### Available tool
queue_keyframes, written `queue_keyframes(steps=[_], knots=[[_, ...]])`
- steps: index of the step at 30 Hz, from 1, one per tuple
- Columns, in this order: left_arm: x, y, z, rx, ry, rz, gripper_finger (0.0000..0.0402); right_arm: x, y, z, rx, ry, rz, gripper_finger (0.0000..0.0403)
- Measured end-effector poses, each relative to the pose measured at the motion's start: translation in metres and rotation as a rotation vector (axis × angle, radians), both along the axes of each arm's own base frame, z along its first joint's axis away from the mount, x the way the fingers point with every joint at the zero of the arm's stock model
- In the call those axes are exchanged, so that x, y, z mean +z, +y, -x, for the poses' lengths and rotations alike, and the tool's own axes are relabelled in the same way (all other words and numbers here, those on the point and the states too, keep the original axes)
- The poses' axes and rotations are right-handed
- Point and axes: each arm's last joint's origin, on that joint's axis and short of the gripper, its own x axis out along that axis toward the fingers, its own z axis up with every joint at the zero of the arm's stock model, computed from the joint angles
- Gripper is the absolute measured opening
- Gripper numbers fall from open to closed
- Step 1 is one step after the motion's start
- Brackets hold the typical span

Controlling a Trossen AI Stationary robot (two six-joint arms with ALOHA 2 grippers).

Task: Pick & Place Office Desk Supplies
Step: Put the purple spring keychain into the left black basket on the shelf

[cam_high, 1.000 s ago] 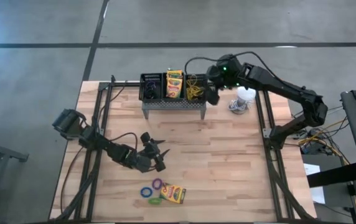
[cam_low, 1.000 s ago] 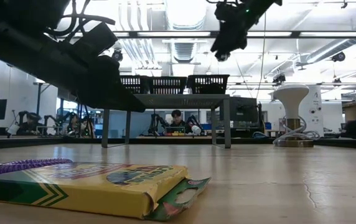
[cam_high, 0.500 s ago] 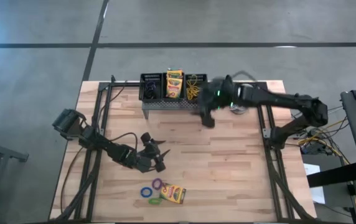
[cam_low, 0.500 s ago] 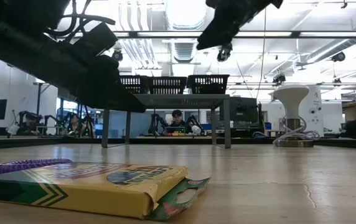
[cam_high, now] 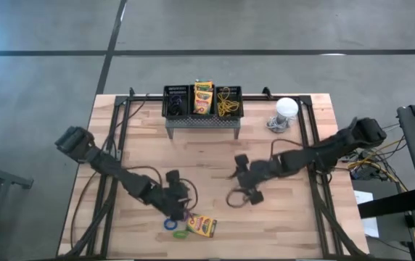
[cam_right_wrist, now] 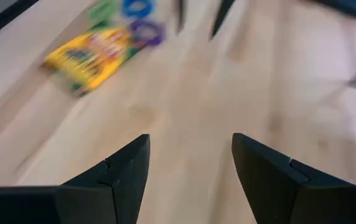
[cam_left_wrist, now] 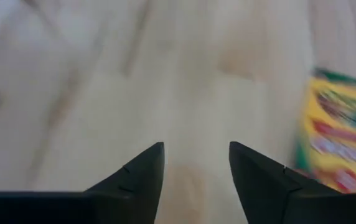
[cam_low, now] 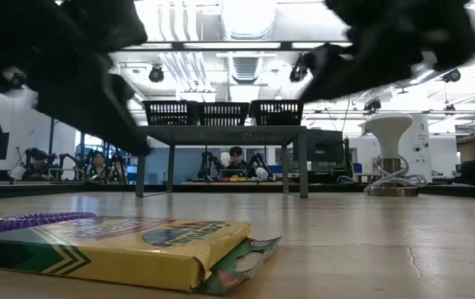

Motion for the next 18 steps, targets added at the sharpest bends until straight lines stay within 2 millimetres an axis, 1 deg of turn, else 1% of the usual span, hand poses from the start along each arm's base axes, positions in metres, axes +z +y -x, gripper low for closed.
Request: queue_keyframes(steps=[2,4,8,12,18], knots=[[0.004,-0.010,0.004,-0.003,0.059,0.056,0.0175,-0.009,0.007,0.007,0.028,0.021,0.007,0.0224],[0.005,-0.020,0.007,-0.019,0.074,0.121,0.0170,-0.016,0.009,0.011,0.050,0.009,0.022,0.0224],[0.004,-0.032,0.012,-0.009,0.040,0.205,0.0168,-0.016,0.007,0.010,0.049,-0.067,0.028,0.0224],[-0.008,-0.033,0.015,0.006,0.025,0.235,0.0169,-0.016,0.004,0.009,0.020,-0.072,0.037,0.0224],[-0.033,-0.030,0.019,0.004,0.102,0.191,0.0165,-0.016,0.004,0.009,0.017,-0.066,0.042,0.0224]])
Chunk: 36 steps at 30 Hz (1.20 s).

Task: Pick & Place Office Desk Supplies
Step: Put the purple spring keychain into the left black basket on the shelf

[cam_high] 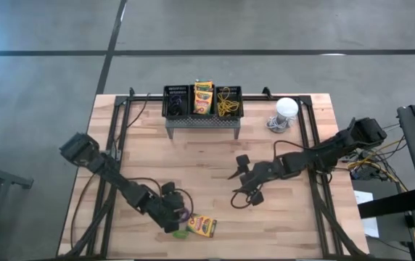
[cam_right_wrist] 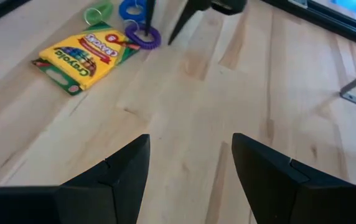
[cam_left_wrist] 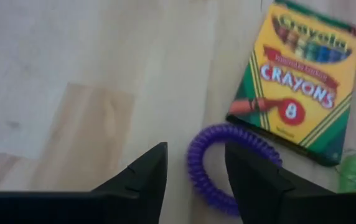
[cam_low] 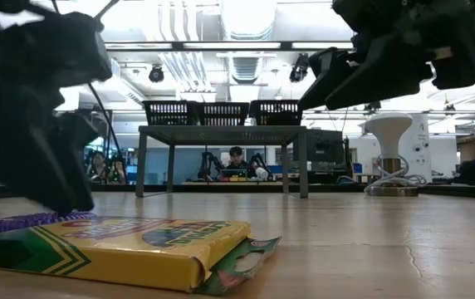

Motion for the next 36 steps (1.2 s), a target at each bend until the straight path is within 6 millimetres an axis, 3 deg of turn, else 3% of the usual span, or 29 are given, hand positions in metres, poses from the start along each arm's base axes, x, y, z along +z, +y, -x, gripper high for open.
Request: queue_keyframes(steps=[6,16,21,25,30,36], knots=[[-0.013,-0.001,-0.001,-0.014,0.034,-0.042,0.0138,-0.002,-0.001,0.001,-0.017,0.005,0.015,0.0224],[-0.004,0.000,-0.002,-0.181,0.028,-0.201,0.0012,-0.002,-0.001,0.001,-0.018,0.004,0.019,0.0224],[0.036,0.000,-0.013,-0.150,-0.133,-0.441,0.0025,-0.002,-0.001,0.001,-0.021,0.005,0.018,0.0224],[0.069,0.007,-0.019,-0.029,-0.253,-0.805,0.0029,-0.002,-0.001,0.001,-0.021,0.006,0.018,0.0224],[0.102,0.044,-0.024,0.298,-0.231,-1.173,0.0030,-0.003,-0.001,0.001,-0.023,0.005,0.019,0.0224],[0.144,0.134,-0.035,0.453,-0.166,-1.041,0.0031,-0.003,-0.002,0.001,-0.036,0.003,0.028,0.0224]])
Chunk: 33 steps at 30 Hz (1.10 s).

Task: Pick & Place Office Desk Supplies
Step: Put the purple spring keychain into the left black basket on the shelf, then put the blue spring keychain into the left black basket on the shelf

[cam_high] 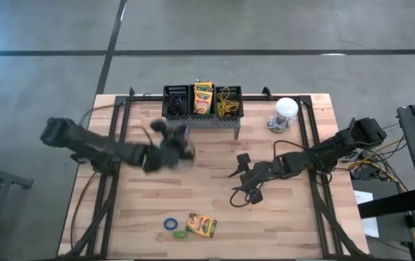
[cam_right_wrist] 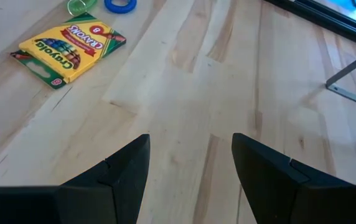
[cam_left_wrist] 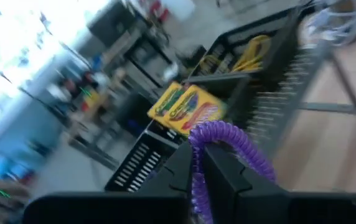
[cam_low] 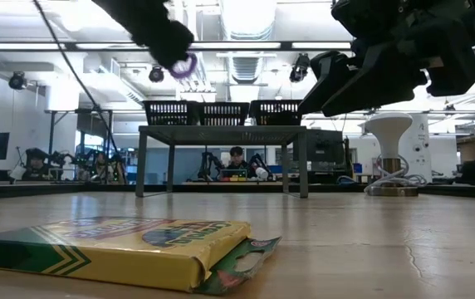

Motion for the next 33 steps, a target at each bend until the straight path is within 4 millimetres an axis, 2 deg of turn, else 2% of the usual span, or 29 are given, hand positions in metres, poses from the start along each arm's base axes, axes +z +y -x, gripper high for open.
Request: queue_keyframes(steps=[6,9,12,17,25,29,33], knots=[[0.029,0.106,0.015,-0.012,-0.167,0.251,0.0031,0.000,-0.001,0.000,-0.001,-0.002,0.002,0.0224],[0.033,0.143,0.029,-0.002,-0.291,0.378,0.0031,0.000,-0.002,0.000,-0.005,-0.001,0.002,0.0224],[0.030,0.167,0.038,-0.015,-0.387,0.517,0.0031,-0.001,-0.002,0.000,-0.007,0.000,0.001,0.0224],[0.024,0.177,0.045,-0.070,-0.372,0.622,0.0048,-0.001,-0.003,0.000,-0.010,0.002,0.000,0.0224],[0.027,0.177,0.049,0.025,-0.324,0.597,0.0149,-0.003,-0.004,0.001,-0.012,0.005,0.000,0.0224],[0.040,0.174,0.057,0.103,-0.292,0.595,0.0176,-0.003,-0.004,0.001,-0.011,0.007,0.001,0.0224],[0.056,0.156,0.065,0.103,-0.293,0.661,0.0179,-0.003,-0.004,0.001,-0.013,0.007,0.001,0.0224]])
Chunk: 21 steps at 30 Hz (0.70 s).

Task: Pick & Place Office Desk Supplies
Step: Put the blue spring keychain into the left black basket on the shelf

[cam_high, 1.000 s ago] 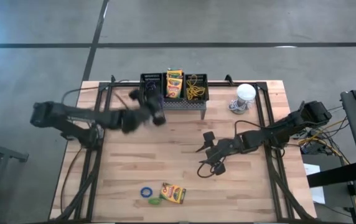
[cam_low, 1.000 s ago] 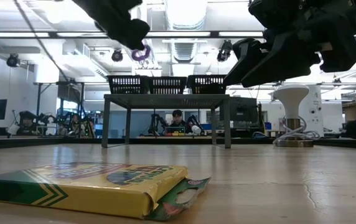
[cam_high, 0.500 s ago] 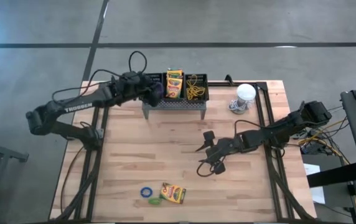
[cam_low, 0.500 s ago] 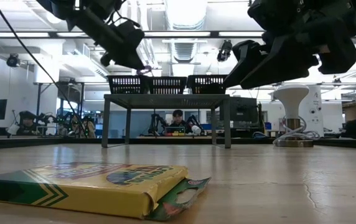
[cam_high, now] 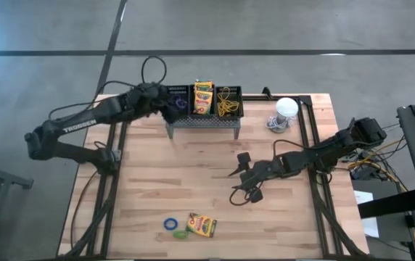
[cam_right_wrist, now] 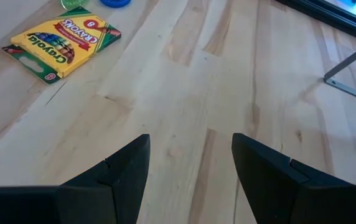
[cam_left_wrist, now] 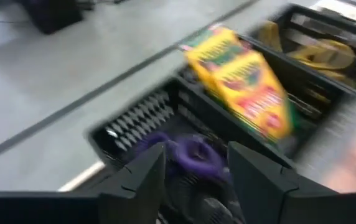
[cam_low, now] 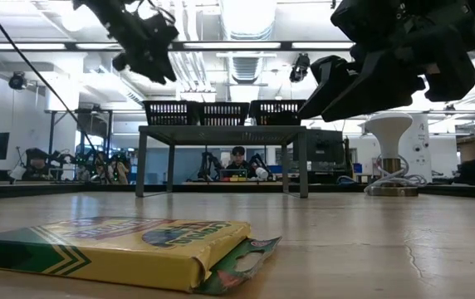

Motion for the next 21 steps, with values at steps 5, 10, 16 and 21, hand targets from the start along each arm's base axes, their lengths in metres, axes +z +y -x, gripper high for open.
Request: queue_keyframes(steps=[5,10,16,21], knots=[[-0.005,-0.053,-0.006,-0.204,0.005,0.045,0.0166,0.000,0.000,0.000,-0.002,-0.001,0.000,0.0224],[-0.043,-0.134,-0.012,-0.476,0.106,0.059,0.0150,0.000,-0.001,0.000,-0.002,-0.004,-0.001,0.0224],[-0.100,-0.219,0.015,-0.710,0.200,-0.039,0.0146,0.001,-0.002,-0.002,-0.009,-0.020,-0.006,0.0224],[-0.144,-0.262,0.047,-0.924,0.150,-0.050,0.0146,0.001,-0.002,-0.002,-0.009,-0.024,-0.008,0.0224]])
